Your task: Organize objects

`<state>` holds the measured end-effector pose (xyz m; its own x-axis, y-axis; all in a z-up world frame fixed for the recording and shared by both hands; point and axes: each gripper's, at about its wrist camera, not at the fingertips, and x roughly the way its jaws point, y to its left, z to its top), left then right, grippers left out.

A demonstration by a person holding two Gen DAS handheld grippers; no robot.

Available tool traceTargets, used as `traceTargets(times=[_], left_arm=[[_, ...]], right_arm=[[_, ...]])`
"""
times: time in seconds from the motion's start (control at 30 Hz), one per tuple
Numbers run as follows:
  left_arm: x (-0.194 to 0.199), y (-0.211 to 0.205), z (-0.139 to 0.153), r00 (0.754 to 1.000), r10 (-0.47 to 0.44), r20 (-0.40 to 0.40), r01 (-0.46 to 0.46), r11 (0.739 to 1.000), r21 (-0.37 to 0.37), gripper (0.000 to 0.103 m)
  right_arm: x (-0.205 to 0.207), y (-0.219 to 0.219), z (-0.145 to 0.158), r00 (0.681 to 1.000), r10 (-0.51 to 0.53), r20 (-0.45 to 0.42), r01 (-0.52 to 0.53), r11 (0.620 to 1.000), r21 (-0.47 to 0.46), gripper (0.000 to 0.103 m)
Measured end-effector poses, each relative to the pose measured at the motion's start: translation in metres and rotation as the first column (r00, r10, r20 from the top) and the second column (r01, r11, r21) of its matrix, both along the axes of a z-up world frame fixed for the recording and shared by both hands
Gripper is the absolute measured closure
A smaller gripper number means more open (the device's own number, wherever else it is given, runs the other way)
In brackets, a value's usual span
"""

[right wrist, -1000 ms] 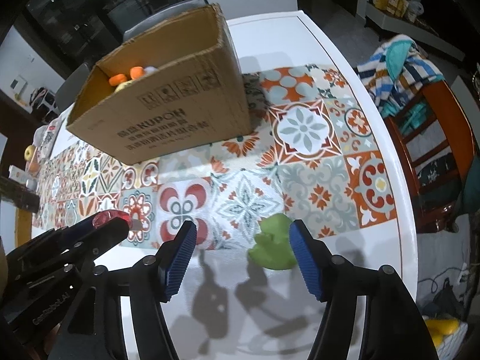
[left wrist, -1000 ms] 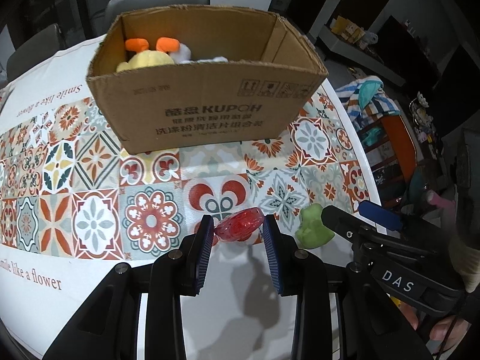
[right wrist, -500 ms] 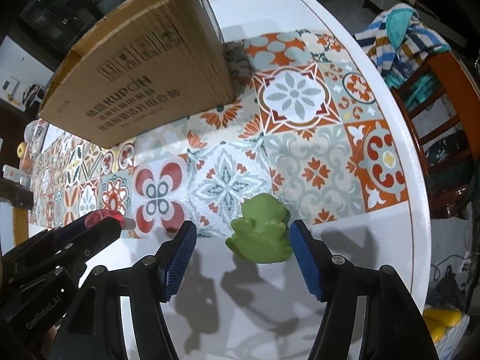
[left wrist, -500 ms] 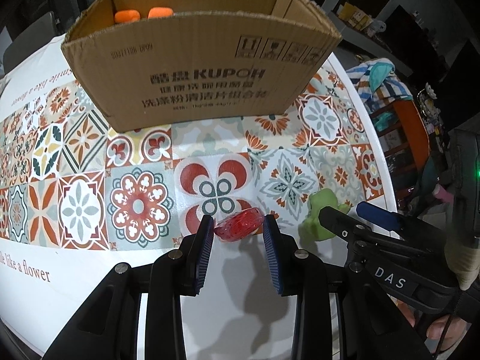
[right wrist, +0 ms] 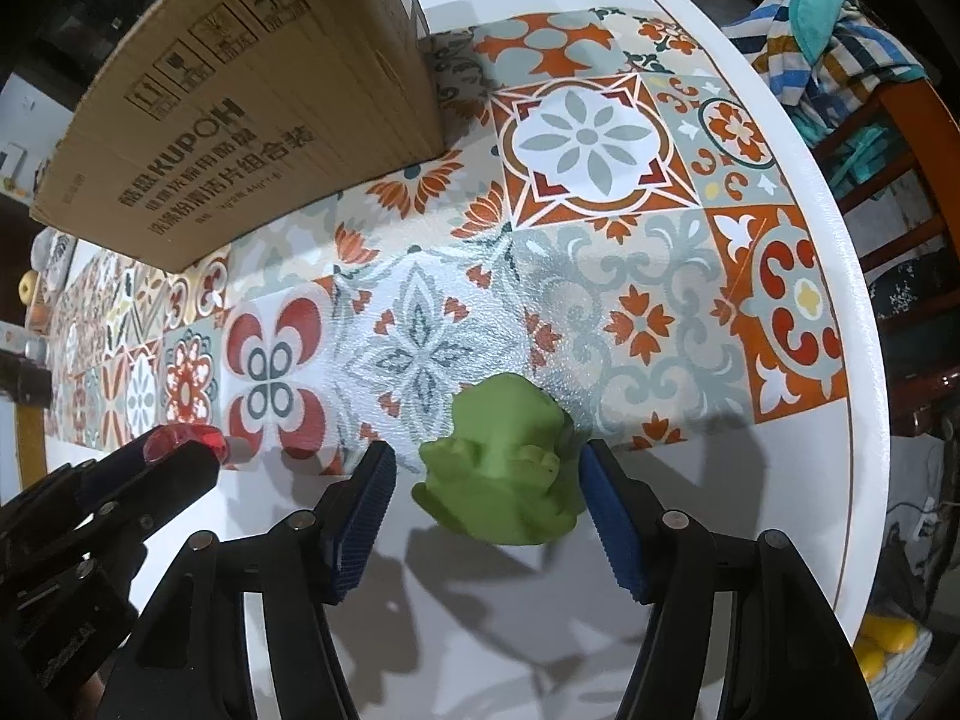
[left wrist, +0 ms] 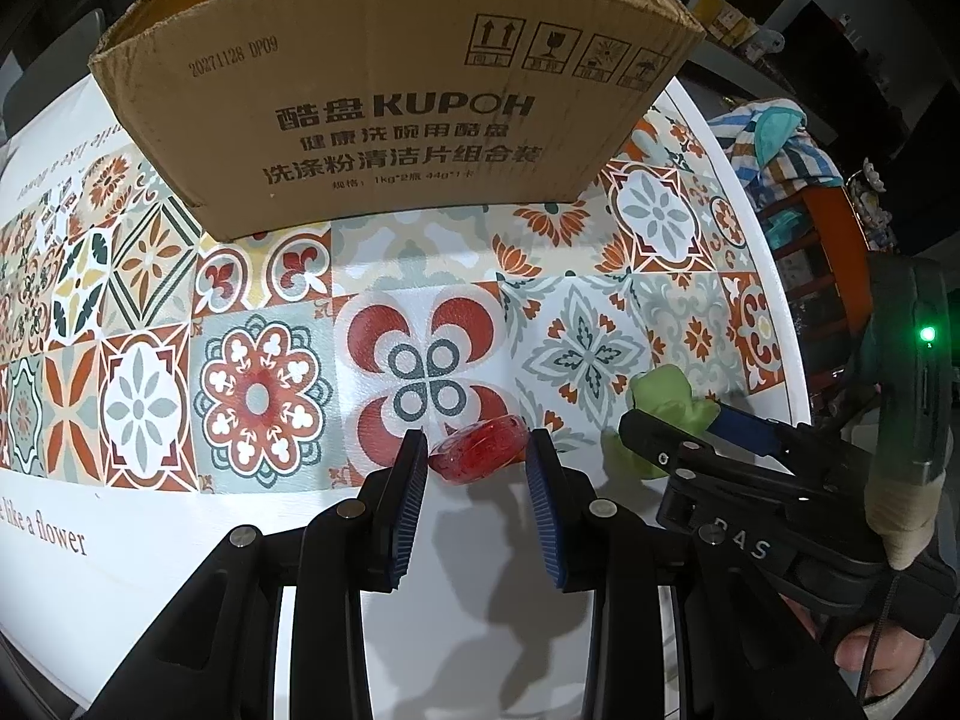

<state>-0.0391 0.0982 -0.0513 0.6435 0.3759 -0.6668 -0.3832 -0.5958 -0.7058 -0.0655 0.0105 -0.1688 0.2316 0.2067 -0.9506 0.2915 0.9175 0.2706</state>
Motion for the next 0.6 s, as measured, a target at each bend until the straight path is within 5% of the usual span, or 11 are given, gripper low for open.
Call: traceTargets(times=[0.2, 0.6], left_arm=[[0.004, 0.0, -0.001, 1.0, -0.009, -0.006, 0.009, 1.0, -0.012, 0.069], [-0.001, -0.011, 0.003, 1.0, 0.003, -0.02, -0.003, 1.0, -0.021, 0.069]], right_arm=[[0.003, 0.0, -0.008, 1.0, 0.01, -0.017, -0.01, 1.0, 0.0, 0.056], [-0.003, 0.007, 0.014, 0.999, 0.039, 0.03, -0.038, 0.999, -0.022, 0.057]])
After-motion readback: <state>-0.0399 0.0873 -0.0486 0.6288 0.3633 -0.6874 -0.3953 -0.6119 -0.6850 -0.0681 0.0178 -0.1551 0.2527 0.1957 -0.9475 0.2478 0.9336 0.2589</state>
